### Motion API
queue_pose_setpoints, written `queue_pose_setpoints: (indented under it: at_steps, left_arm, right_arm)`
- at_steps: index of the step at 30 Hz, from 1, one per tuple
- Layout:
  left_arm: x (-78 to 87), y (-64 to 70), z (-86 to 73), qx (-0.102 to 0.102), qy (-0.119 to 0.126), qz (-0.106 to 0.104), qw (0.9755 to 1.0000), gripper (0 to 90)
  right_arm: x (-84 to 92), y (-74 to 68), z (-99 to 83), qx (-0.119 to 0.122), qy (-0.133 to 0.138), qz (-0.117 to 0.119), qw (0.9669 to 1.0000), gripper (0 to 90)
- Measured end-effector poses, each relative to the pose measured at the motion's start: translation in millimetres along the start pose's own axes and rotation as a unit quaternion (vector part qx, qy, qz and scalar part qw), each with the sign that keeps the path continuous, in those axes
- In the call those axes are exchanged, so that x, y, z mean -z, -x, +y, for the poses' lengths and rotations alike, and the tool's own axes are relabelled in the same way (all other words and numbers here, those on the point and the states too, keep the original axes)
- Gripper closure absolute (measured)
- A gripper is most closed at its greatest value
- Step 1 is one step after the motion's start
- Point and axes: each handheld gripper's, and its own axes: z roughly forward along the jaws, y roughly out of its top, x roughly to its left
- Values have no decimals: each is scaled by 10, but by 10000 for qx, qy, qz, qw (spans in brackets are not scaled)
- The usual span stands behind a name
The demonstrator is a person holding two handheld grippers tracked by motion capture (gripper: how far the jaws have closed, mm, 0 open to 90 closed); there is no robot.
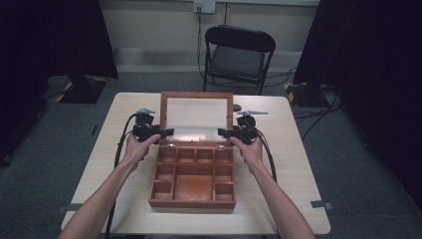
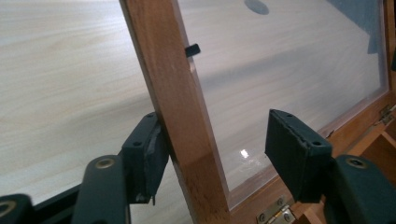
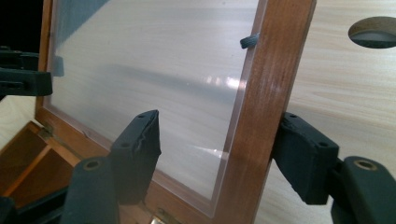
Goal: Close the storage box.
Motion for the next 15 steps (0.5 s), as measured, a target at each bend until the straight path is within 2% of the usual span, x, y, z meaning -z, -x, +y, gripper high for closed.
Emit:
queue_pose_setpoints:
  at_steps: [4,7,11,13,15]
  left_arm:
    - [49,20,13,-82,53,27,9999,438]
    - [72,22,14,-128,75,9,9999,451]
    - [106,40,20,-165,96,10,9998,466]
    - [132,31,21,-114,126,-4,9999,495]
    - [145,33,19,-98,144,-28,9998,503]
  right_arm:
    - [63,-25,12,21,48,-3,10000,383]
    - [97,-23,33,-33,55,40,10000,400]
    - [148,-7,60,-130,201,124,9996,438]
    - [169,-34,62,-32,187,51,9998,451]
    - [178,-31,59,-37,222,62,9997,464]
